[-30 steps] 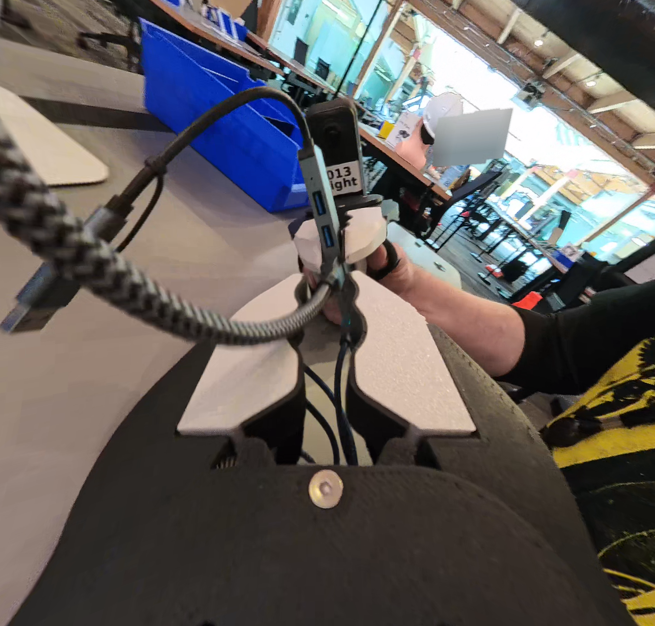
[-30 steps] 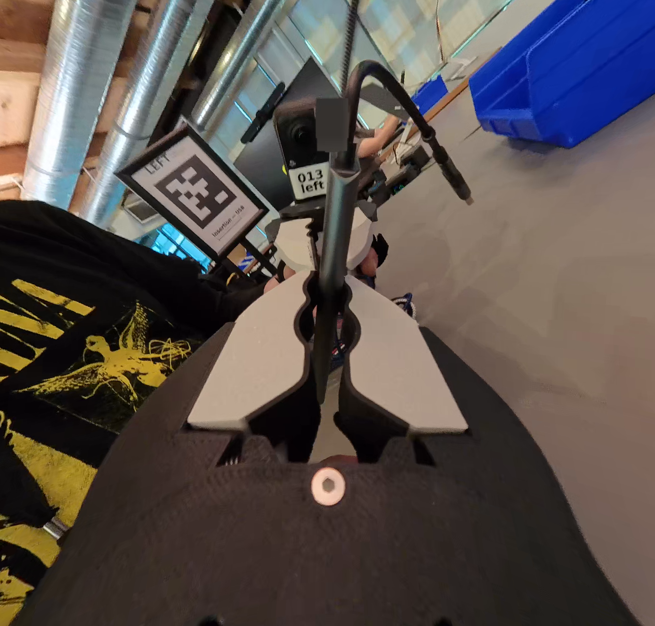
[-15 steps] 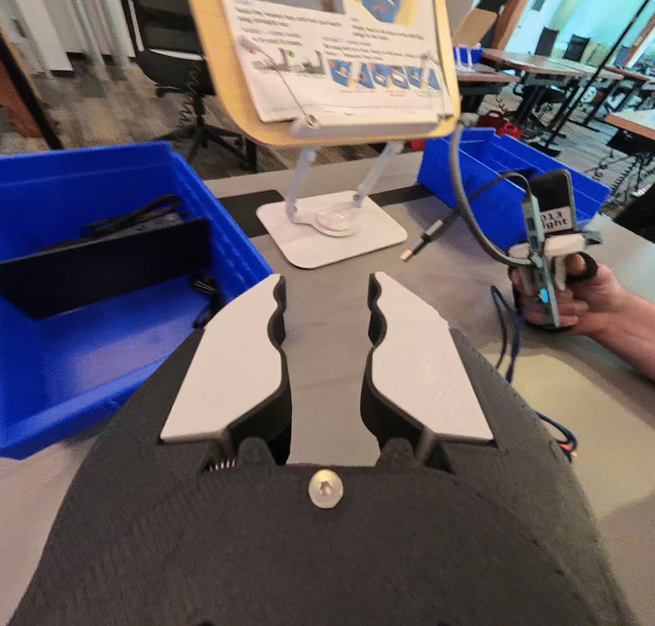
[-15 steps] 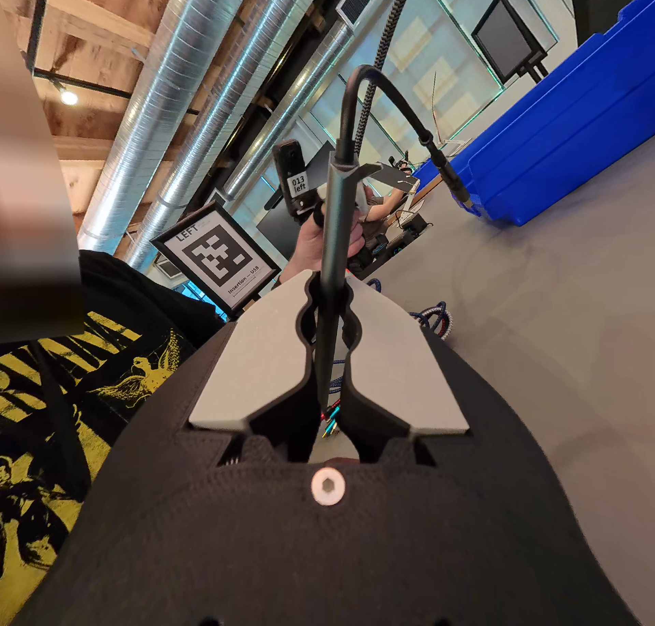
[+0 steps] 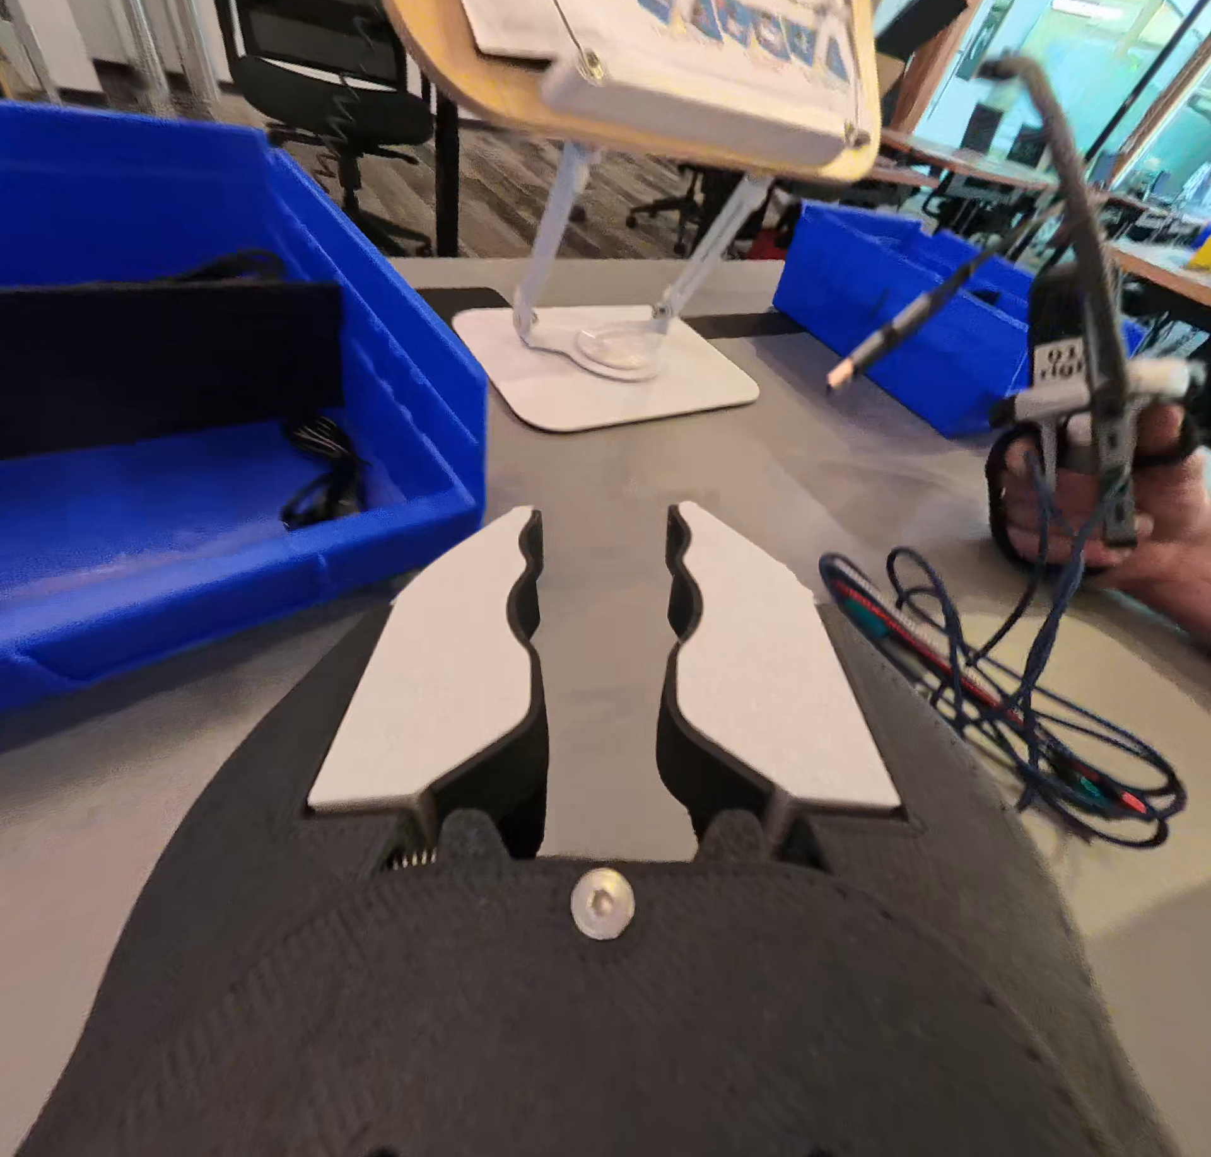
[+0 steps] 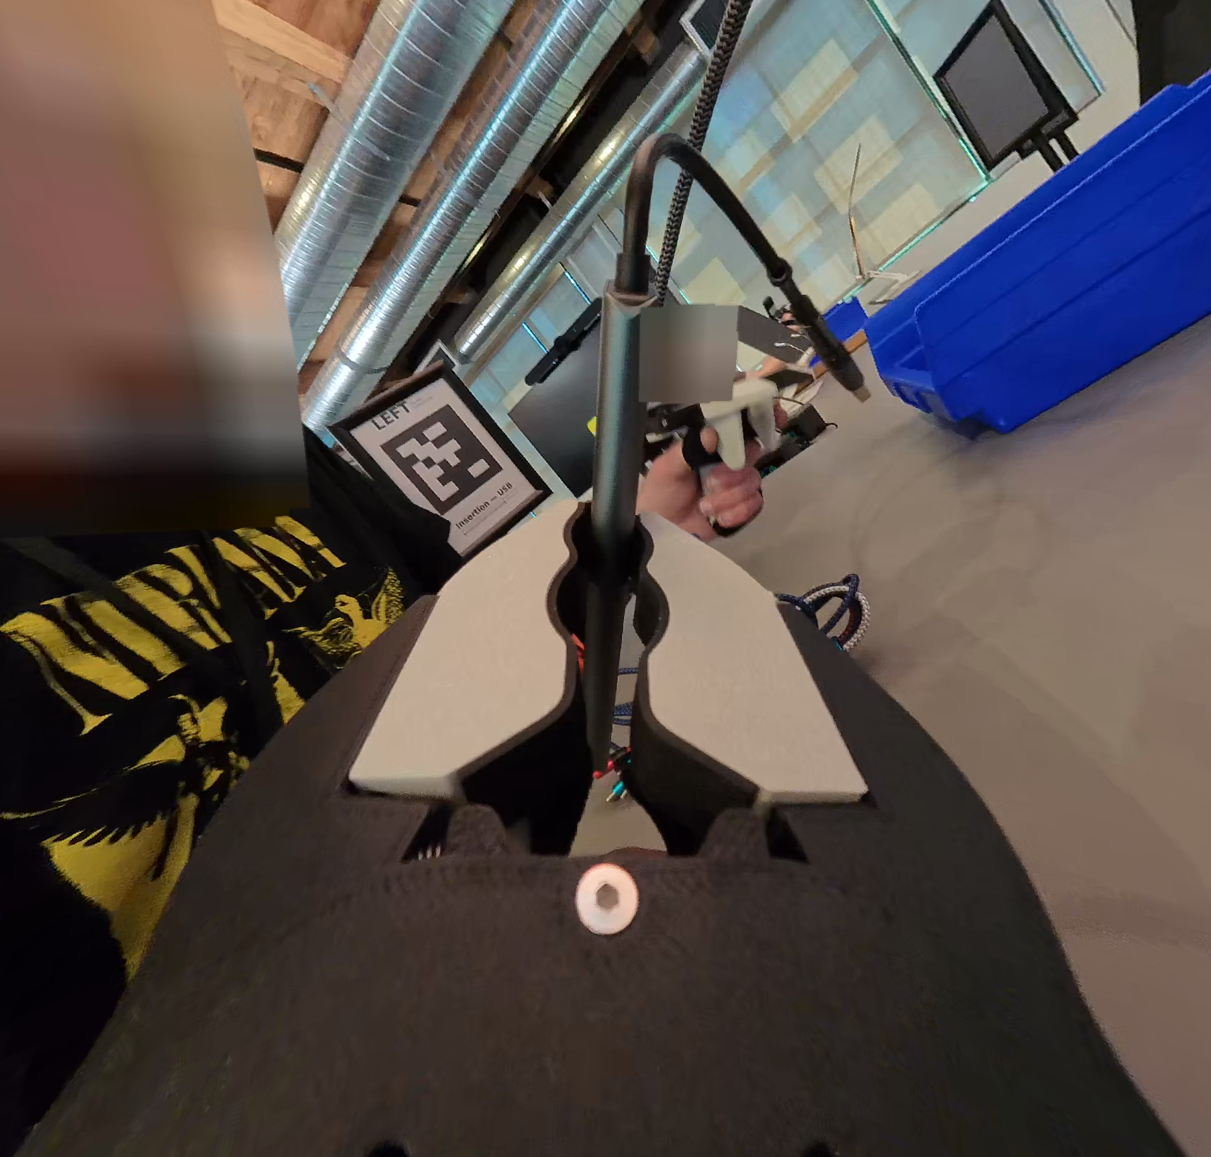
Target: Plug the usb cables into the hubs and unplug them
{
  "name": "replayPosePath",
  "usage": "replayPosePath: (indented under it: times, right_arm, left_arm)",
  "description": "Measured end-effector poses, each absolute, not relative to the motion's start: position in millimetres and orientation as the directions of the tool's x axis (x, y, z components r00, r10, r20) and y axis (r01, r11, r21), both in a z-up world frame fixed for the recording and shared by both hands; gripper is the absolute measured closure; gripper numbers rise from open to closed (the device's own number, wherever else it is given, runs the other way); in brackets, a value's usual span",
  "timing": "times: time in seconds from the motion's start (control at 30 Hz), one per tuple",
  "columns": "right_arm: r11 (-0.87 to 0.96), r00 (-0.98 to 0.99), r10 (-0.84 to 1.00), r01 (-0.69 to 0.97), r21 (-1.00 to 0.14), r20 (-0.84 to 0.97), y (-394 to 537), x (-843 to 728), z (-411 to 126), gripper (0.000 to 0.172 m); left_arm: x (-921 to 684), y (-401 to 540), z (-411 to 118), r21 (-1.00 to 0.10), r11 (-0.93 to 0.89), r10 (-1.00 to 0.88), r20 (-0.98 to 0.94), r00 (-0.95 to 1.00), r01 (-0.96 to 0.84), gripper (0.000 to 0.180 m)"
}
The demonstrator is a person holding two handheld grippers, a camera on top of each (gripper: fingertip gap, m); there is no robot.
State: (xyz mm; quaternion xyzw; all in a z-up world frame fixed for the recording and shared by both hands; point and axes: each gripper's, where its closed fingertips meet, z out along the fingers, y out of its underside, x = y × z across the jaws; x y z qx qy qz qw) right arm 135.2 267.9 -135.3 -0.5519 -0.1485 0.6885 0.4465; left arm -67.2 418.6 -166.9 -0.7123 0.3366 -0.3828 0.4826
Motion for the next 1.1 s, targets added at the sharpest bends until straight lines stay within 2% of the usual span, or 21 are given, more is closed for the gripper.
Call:
replayPosePath:
  times: [0.1, 0.33, 0.5, 0.7, 1.1]
  right_arm:
    - [-0.543, -0.016, 0.797, -0.458, -0.704, -0.604, 263, 137, -132, 0.161]
    - [-0.530, -0.077, 0.821, -0.469, -0.706, -0.565, 255, 140, -126, 0.161]
    - [-0.545, -0.102, 0.815, -0.465, -0.697, -0.570, 255, 140, -126, 0.161]
    - [-0.542, -0.080, 0.809, -0.482, -0.688, -0.582, 260, 142, -127, 0.162]
    - [-0.455, 0.062, 0.814, -0.551, -0.700, -0.578, 268, 152, -124, 0.161]
  left_arm:
    - [-64, 408, -183, -0.959, -0.247, -0.858, 0.149, 0.492, -0.141, 0.142]
    - [-60, 413, -184, -0.957, -0.285, -0.845, 0.222, 0.487, -0.058, 0.140]
    - [-61, 407, -181, -0.968, -0.243, -0.863, 0.184, 0.471, -0.068, 0.140]
    - [-65, 411, -181, -0.956, -0.292, -0.849, 0.250, 0.465, -0.021, 0.138]
    - [-53, 403, -184, -0.957, -0.283, -0.864, 0.227, 0.450, -0.059, 0.133]
